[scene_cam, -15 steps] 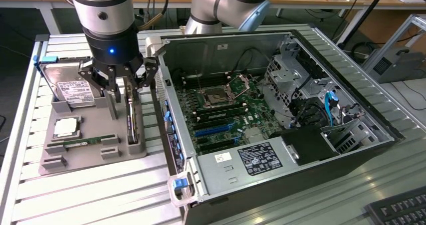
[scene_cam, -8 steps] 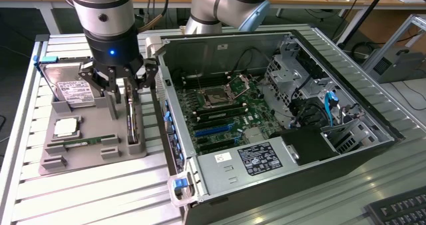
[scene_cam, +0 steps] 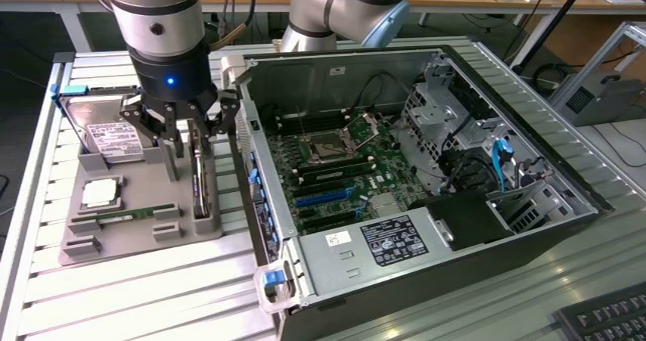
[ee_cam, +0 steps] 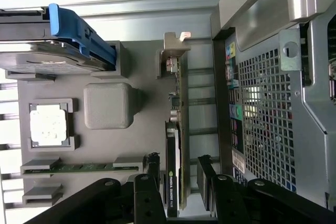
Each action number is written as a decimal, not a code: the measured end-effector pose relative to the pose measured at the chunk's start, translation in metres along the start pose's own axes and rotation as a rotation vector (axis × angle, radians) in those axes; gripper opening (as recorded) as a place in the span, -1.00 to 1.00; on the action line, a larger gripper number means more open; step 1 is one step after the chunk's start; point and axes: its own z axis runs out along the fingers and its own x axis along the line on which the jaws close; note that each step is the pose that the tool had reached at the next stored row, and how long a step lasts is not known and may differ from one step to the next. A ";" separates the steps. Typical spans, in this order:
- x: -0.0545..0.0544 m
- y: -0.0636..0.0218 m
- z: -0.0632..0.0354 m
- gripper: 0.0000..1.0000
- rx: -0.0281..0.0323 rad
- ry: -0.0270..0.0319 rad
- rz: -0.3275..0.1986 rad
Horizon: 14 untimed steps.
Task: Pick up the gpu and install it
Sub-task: 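Pick up the gpu and move the gpu toward the slot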
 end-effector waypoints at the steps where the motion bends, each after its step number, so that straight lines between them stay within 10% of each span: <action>1: 0.000 0.0000 0.0002 -0.16 0.0000 0.0000 0.000; 14: 0.000 -0.0001 0.0032 -0.16 0.0001 0.0000 0.000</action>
